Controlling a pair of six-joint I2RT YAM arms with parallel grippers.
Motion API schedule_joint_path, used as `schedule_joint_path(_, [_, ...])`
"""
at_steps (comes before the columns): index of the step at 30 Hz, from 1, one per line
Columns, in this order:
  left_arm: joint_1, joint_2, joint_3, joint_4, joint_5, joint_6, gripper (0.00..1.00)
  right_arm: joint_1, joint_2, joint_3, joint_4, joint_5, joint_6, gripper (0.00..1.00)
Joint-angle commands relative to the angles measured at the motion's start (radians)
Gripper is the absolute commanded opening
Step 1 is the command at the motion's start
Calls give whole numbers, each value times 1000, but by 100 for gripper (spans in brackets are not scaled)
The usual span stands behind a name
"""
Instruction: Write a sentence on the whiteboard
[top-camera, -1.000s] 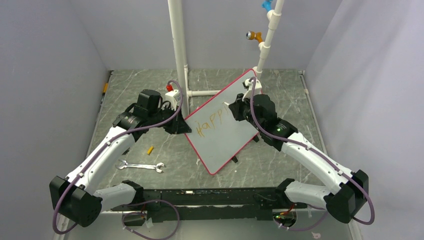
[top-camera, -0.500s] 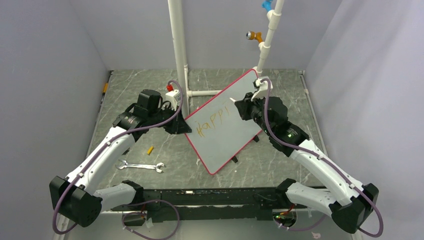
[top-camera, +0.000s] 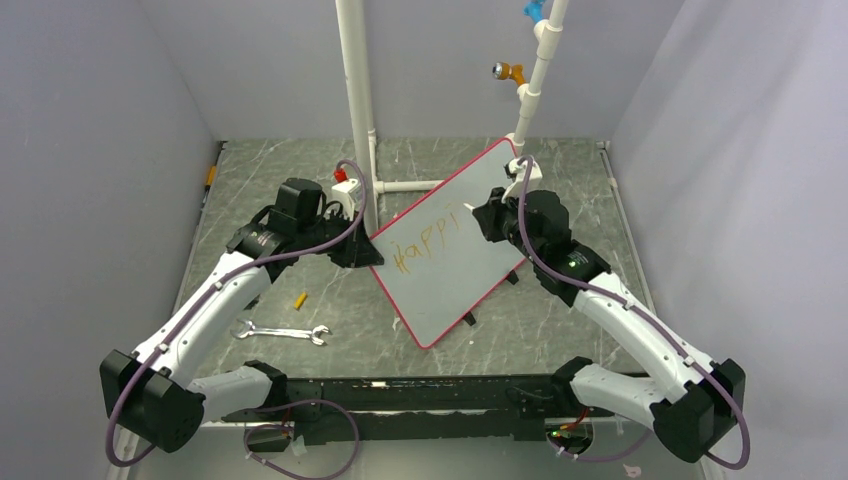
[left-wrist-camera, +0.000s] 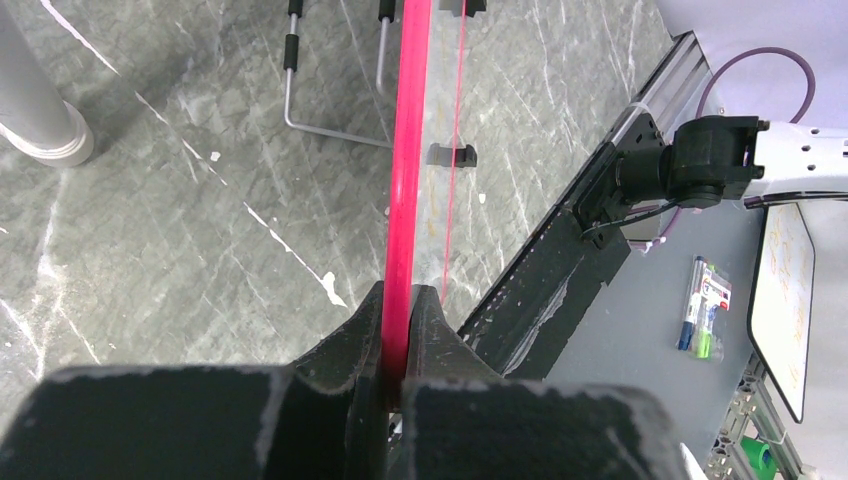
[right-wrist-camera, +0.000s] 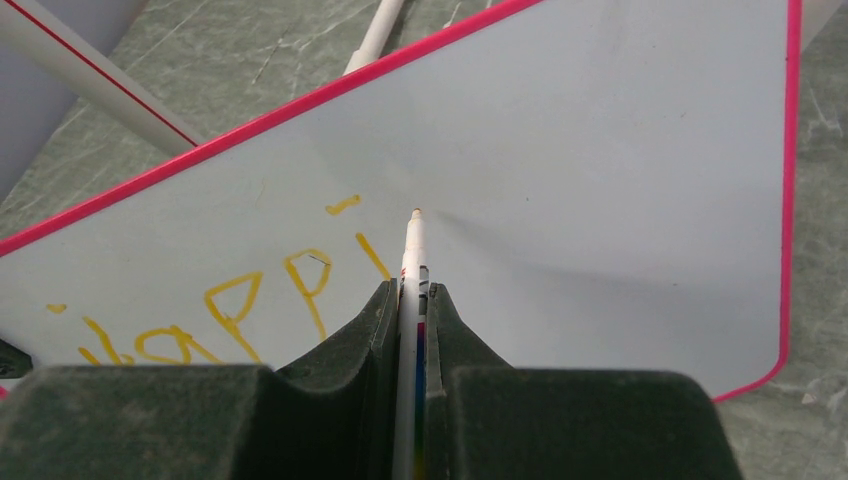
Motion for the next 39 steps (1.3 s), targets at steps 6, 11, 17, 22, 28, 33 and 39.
schedule_joint_path(6, [11, 26, 20, 34, -258, 213, 0, -25, 33, 11, 86, -90, 2, 0])
schedule_joint_path(11, [11, 27, 20, 33, -260, 216, 0, -31, 47, -2, 92, -98, 4, 0])
schedule_joint_path(17, [12, 29, 20, 33, -259, 217, 0, -35, 43, -46, 93, -101, 5, 0])
schedule_joint_path(22, [11, 26, 20, 34, -260, 217, 0, -36, 31, -109, 95, -105, 17, 0])
schedule_joint_path(28, [11, 30, 21, 34, -260, 216, 0, -36, 5, -157, 102, -107, 41, 0])
schedule_joint_path(33, [11, 30, 20, 34, -261, 216, 0, -36, 16, -123, 98, -109, 35, 0])
schedule_joint_path(39, [11, 31, 17, 32, -261, 217, 0, -35, 41, -66, 97, -110, 24, 0])
